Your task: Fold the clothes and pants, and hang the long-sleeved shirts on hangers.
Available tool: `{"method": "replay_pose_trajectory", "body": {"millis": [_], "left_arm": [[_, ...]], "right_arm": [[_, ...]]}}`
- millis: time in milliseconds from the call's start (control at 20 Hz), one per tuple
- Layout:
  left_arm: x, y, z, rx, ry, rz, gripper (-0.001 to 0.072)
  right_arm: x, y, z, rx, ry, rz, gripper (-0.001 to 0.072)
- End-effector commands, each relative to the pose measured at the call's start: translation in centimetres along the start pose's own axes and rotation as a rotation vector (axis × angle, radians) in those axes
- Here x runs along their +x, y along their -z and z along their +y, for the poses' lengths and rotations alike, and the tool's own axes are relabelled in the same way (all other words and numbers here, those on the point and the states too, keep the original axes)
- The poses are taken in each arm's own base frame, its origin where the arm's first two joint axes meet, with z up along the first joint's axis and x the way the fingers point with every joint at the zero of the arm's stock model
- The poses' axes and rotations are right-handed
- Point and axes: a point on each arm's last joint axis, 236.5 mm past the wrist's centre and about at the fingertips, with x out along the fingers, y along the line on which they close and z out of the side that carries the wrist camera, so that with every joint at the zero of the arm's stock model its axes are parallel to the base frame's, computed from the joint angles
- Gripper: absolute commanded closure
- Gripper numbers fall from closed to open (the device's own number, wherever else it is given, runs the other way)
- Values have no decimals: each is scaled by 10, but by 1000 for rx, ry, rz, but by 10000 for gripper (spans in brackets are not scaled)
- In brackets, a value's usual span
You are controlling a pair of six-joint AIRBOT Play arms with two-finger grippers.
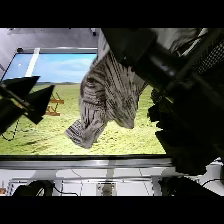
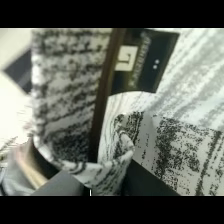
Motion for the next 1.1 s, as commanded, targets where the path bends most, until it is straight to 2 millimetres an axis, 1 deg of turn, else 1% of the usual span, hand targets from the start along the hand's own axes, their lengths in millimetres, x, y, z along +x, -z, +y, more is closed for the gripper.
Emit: {"method": "replay_pose_trajectory", "body": {"millis": [0, 50, 150, 250, 350, 400, 450, 500, 550, 600, 700, 750, 800, 900, 950, 1050], "left_arm": [[-17, 0, 25, -50, -95, 8, 148], [-15, 8, 27, -59, -89, 38, 148], [-8, 25, 24, -81, -53, 94, 148], [-2, 35, 23, -101, -27, 129, 148], [2, 40, 25, -111, -26, 142, 148], [4, 43, 27, -115, -26, 148, 148], [5, 44, 27, -118, -25, 152, 148], [6, 45, 28, -121, -25, 155, 148], [6, 46, 28, -122, -25, 156, 148], [6, 46, 29, -123, -25, 157, 148], [6, 47, 29, -124, -24, 158, 148], [6, 47, 29, -124, -24, 158, 148], [6, 47, 29, -124, -24, 158, 148], [7, 47, 29, -124, -24, 159, 148], [7, 47, 29, -124, -24, 159, 148], [7, 47, 29, -124, -24, 159, 148]], "right_arm": [[-5, -19, 64, -83, -142, -102, 657], [1, -14, 65, -76, -146, -94, 658], [23, 9, 55, -41, -128, -47, 658], [47, 51, 45, -2, -108, 48, 658], [68, 95, 46, 16, -115, 117, 658], [76, 112, 49, 27, -123, 137, 658], [83, 123, 50, 41, -128, 141, 658], [90, 126, 50, 54, -136, 117, 658], [95, 119, 50, 57, -146, 69, 659], [97, 103, 42, 62, -141, 16, 659], [95, 62, 21, 65, -113, -81, 659], [90, 43, 13, 34, -96, -111, 659], [84, 28, 11, -18, -85, -126, 659], [63, -3, 14, -130, -65, -137, 659], [49, -24, 15, -157, -53, -148, 659], [13, -73, 20, -227, -24, -206, 659]]}}
